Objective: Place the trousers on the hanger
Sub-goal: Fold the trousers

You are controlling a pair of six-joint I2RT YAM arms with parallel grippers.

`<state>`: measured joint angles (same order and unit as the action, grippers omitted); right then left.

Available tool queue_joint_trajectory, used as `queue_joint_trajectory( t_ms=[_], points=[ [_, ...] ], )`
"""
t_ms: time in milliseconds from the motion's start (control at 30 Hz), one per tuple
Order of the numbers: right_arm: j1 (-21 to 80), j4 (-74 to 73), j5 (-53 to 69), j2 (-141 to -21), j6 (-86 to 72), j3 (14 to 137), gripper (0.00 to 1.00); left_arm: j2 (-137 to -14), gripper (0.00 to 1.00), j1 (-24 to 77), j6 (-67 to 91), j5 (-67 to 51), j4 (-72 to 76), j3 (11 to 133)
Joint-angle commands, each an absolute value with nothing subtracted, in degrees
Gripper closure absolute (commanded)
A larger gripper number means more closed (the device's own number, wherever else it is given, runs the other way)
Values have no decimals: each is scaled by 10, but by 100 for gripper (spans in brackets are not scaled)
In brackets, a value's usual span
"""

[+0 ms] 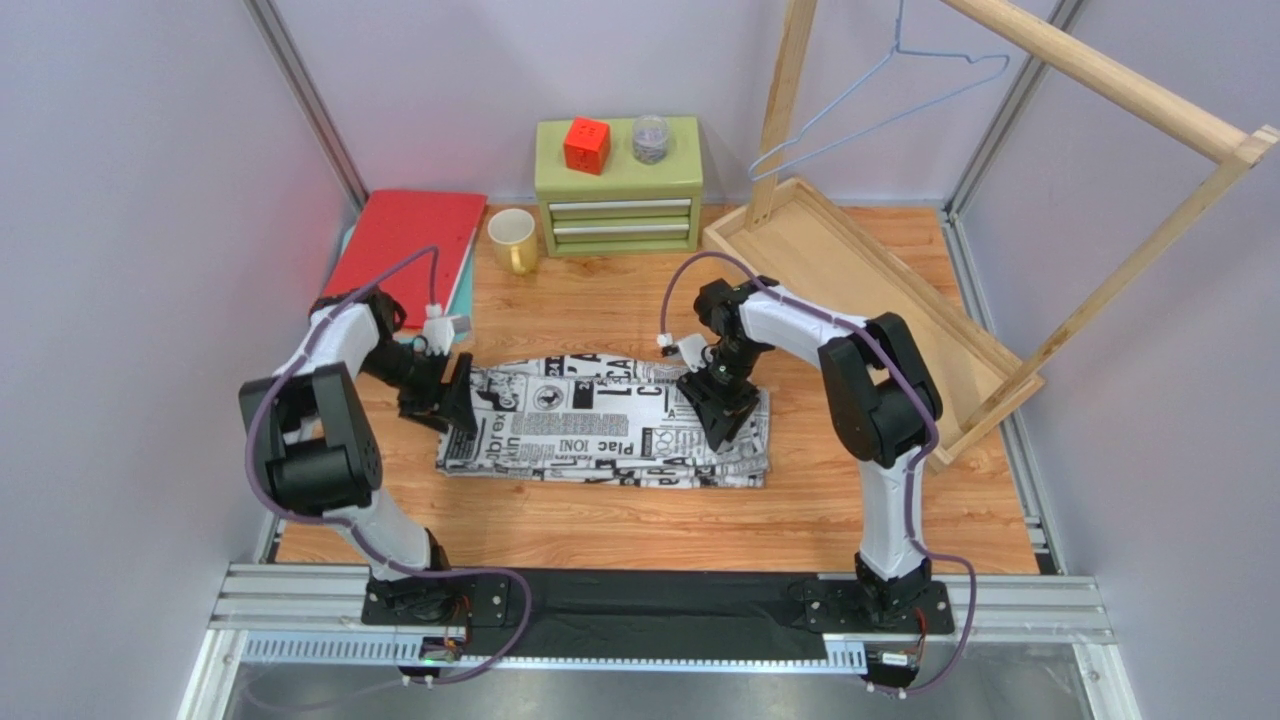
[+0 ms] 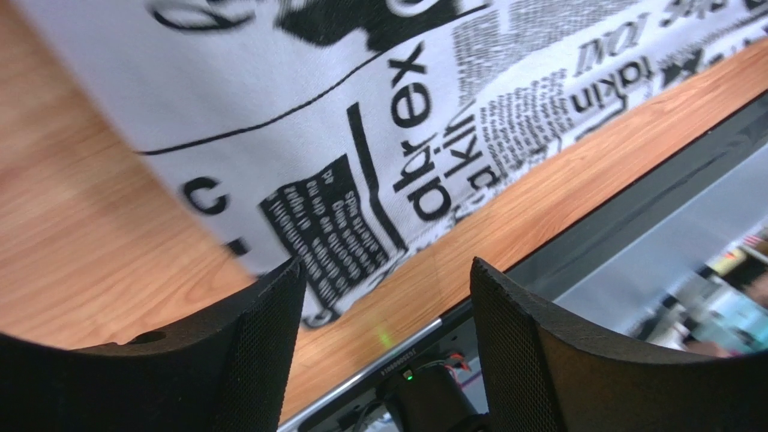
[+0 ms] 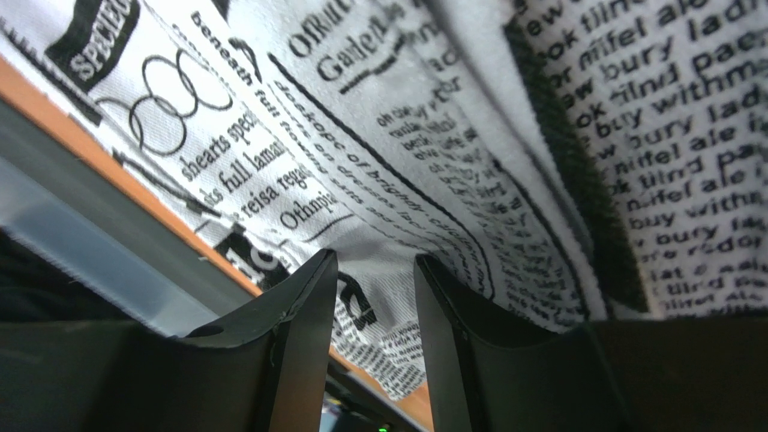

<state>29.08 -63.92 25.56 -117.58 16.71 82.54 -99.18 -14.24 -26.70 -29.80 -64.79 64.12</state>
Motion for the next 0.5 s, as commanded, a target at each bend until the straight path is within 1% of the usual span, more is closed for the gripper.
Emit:
queue_joint_trajectory(
  t_ms=[0,67,133,200,267,300,367,467],
  points=[
    [269,-610,98,-1156,292,859,54,-889,26,-134,-327,-362,-662,714],
    [268,-639,133,-1137,301,888,52,-901,27,-109,-326,-361,-664,741],
    [269,-658,163,-1120,302,908,49,-925,27,-89,-296,-358,-629,758],
    [269,-661,183,-1114,280,923,46,-960,30,-81,-276,-356,-599,773],
    [269,-659,185,-1125,269,925,47,-985,34,-76,-239,-354,-578,782],
    [269,-656,181,-1131,262,921,49,-1005,35,-71,-232,-355,-562,785],
    [267,-639,163,-1147,261,910,50,-1024,38,-66,-210,-328,-544,784],
    [263,-613,129,-1174,264,882,52,-1056,39,-62,-192,-279,-522,776]
  ],
)
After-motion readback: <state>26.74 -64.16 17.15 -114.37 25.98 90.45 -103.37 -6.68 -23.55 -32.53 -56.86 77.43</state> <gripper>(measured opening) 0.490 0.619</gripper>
